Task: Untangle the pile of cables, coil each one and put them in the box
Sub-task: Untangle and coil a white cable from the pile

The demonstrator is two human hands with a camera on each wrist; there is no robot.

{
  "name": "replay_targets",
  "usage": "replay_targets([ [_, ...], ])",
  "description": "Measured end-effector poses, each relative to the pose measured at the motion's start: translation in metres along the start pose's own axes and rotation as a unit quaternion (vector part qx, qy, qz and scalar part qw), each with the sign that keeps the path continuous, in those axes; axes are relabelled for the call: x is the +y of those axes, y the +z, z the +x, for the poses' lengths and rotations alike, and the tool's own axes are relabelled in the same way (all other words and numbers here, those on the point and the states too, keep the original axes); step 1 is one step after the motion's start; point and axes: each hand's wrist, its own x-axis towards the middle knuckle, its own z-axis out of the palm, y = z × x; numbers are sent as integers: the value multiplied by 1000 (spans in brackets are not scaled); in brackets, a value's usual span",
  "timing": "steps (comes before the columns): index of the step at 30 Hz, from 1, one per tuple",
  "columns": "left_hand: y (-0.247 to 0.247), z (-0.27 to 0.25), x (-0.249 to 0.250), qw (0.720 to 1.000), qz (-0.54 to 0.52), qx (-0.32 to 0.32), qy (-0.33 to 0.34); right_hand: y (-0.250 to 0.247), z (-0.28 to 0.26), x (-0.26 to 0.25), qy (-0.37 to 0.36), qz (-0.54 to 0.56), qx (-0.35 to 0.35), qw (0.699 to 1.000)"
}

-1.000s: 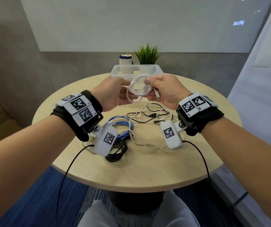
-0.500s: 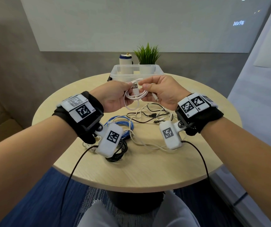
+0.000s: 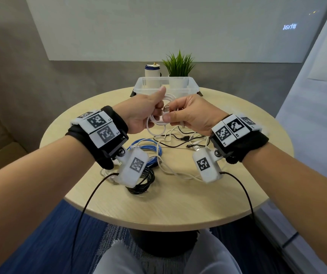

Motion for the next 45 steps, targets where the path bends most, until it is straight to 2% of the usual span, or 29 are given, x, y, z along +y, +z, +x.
replay_targets([
  [5, 3, 1, -12, 993, 53, 72, 75, -6, -3, -11, -52, 13, 94, 994],
  [7, 2, 4, -17, 990, 58, 93, 84, -10, -2, -17, -72, 24, 120, 990],
  [9, -3, 6, -19, 990, 46, 112, 75, -12, -1, -19, -71, 53, 103, 991],
  [11, -9, 8, -18, 989, 51, 120, 67, -12, 0, -17, -46, 120, 69, 989],
  [13, -11, 8, -15, 986, 64, 130, 79, -10, 1, -15, -18, 158, 66, 985],
  [18, 6, -3, -8, 991, 13, 47, 121, -8, 10, -9, 29, 94, 182, 978],
  [23, 17, -10, -8, 989, 7, -22, 148, -16, 12, -3, 32, 40, 270, 961],
  [29, 19, -9, -8, 990, -24, -29, 136, -17, 9, -4, 7, 3, 252, 968],
  [36, 12, -4, -10, 992, -20, -5, 127, -10, -1, -9, 41, 49, 119, 991],
  [39, 10, -7, -10, 994, -23, -22, 108, -8, -1, -8, 13, 20, 132, 991],
  [42, 5, -10, -7, 995, -41, -72, 51, -9, 3, -6, 6, 4, 155, 988],
  [45, -1, -8, -6, 992, -98, -76, 0, -8, 3, -7, 11, -25, 155, 987],
])
